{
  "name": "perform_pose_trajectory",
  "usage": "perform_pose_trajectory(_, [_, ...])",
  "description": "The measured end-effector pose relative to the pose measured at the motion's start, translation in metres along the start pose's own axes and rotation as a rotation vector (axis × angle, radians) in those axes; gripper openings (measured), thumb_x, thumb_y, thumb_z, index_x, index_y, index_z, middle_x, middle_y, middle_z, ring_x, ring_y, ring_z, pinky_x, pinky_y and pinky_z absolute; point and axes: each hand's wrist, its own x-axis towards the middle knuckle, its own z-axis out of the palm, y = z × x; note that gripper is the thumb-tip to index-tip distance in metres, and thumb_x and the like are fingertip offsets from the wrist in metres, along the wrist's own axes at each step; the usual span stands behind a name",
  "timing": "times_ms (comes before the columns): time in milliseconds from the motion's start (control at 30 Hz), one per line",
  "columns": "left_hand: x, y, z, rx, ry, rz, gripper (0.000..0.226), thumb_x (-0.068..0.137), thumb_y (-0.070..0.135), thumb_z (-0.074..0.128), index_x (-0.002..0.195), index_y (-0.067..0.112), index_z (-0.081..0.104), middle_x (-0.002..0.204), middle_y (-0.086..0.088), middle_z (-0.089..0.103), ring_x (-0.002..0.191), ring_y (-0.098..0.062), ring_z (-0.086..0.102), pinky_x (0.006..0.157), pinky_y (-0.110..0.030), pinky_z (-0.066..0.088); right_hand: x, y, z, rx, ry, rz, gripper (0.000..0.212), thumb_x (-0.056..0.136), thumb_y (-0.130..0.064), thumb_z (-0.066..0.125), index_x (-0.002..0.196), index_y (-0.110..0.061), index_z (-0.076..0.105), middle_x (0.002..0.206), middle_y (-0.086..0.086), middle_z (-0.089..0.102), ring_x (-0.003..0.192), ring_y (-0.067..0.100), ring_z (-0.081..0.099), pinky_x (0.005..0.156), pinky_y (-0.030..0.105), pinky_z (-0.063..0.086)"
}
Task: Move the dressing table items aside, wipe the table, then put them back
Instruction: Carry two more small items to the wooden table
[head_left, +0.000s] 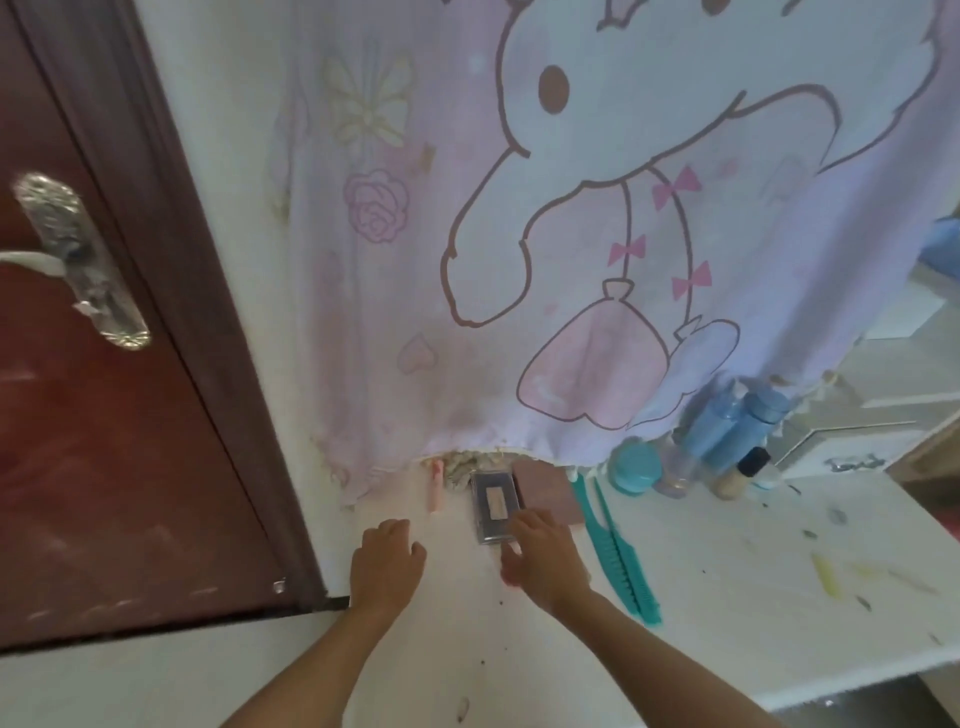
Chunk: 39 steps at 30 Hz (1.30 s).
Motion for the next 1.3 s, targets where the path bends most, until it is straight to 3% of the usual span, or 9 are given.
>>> perform_pose_trajectory(133, [0.023, 0.017, 0.005, 0.019, 0.018, -0.081, 0.039, 0.097, 0.026, 0.035, 0.133, 0.012, 0.042, 0.137, -0.004, 0.044, 0.124, -0.02, 0.041, 0.098, -0.029, 0.036, 0.041, 0.008, -0.011, 0.008, -0.109, -0.07, 0.028, 0.095, -0.023, 0.042, 0.117, -0.012, 0.056, 0.126, 0.0, 0.054, 0.122, 0.018, 0.041, 0.103, 0.028, 0.03])
perform_pose_trajectory(300, [0.051, 0.04, 0.011, 0.049, 0.049, -0.162, 0.04, 0.097, 0.032, 0.036, 0.132, 0.014, 0.042, 0.131, -0.003, 0.048, 0.12, -0.017, 0.044, 0.096, -0.026, 0.038, 0.081, 0.018, -0.04, -0.061, -0.177, -0.193, 0.032, 0.098, -0.024, 0.032, 0.121, -0.014, 0.053, 0.128, -0.001, 0.053, 0.121, 0.016, 0.045, 0.098, 0.023, 0.033])
perform_pose_trajectory(367, [0.062, 0.047, 0.014, 0.06, 0.06, -0.188, 0.038, 0.097, 0.033, 0.037, 0.129, 0.015, 0.045, 0.127, -0.003, 0.051, 0.117, -0.017, 0.047, 0.094, -0.025, 0.039, 0.093, 0.023, -0.041, -0.05, -0.22, -0.194, 0.031, 0.098, -0.026, 0.032, 0.119, -0.018, 0.054, 0.124, -0.003, 0.055, 0.112, 0.015, 0.052, 0.094, 0.022, 0.038])
perform_pose_trajectory(467, [0.074, 0.052, 0.017, 0.071, 0.076, -0.228, 0.033, 0.095, 0.033, 0.04, 0.12, 0.015, 0.051, 0.119, -0.003, 0.055, 0.11, -0.017, 0.051, 0.089, -0.025, 0.042, 0.107, 0.028, -0.032, -0.056, -0.22, -0.201, 0.025, 0.094, -0.039, 0.035, 0.1, -0.031, 0.057, 0.104, -0.006, 0.063, 0.09, 0.014, 0.06, 0.084, 0.03, 0.051])
perform_pose_trajectory(600, [0.082, 0.047, 0.019, 0.076, 0.089, -0.284, 0.025, 0.093, 0.024, 0.042, 0.108, 0.014, 0.058, 0.109, -0.002, 0.06, 0.099, -0.016, 0.057, 0.078, -0.023, 0.042, 0.12, 0.026, -0.028, -0.053, -0.276, -0.321, 0.031, 0.098, -0.027, 0.033, 0.122, -0.016, 0.05, 0.126, 0.001, 0.053, 0.117, 0.02, 0.048, 0.094, 0.028, 0.037])
perform_pose_trajectory(767, [0.079, 0.04, 0.017, 0.09, 0.069, -0.32, 0.026, 0.09, 0.012, 0.04, 0.108, 0.013, 0.058, 0.109, -0.003, 0.059, 0.099, -0.017, 0.056, 0.072, -0.022, 0.038, 0.138, 0.02, 0.016, -0.056, -0.373, -0.357, 0.036, 0.094, -0.024, 0.039, 0.125, -0.006, 0.048, 0.131, 0.011, 0.048, 0.123, 0.026, 0.04, 0.103, 0.036, 0.031])
perform_pose_trajectory(1033, [0.061, 0.03, 0.013, 0.052, 0.097, -0.43, 0.024, 0.088, 0.018, 0.042, 0.105, 0.012, 0.058, 0.108, -0.004, 0.059, 0.103, -0.019, 0.056, 0.077, -0.027, 0.043, 0.155, 0.012, 0.045, -0.155, -0.284, -0.402, 0.043, 0.091, -0.015, 0.044, 0.133, -0.005, 0.044, 0.141, 0.011, 0.039, 0.133, 0.026, 0.031, 0.11, 0.036, 0.022])
perform_pose_trajectory(1300, [0.027, 0.01, 0.005, -0.009, 0.194, -0.559, 0.03, 0.088, 0.019, 0.043, 0.113, 0.02, 0.06, 0.109, -0.002, 0.059, 0.104, -0.019, 0.056, 0.081, -0.028, 0.044, 0.153, 0.0, 0.048, 0.01, -0.174, -0.427, 0.025, 0.087, -0.007, 0.043, 0.103, -0.007, 0.062, 0.116, 0.009, 0.06, 0.11, 0.021, 0.051, 0.1, 0.027, 0.032])
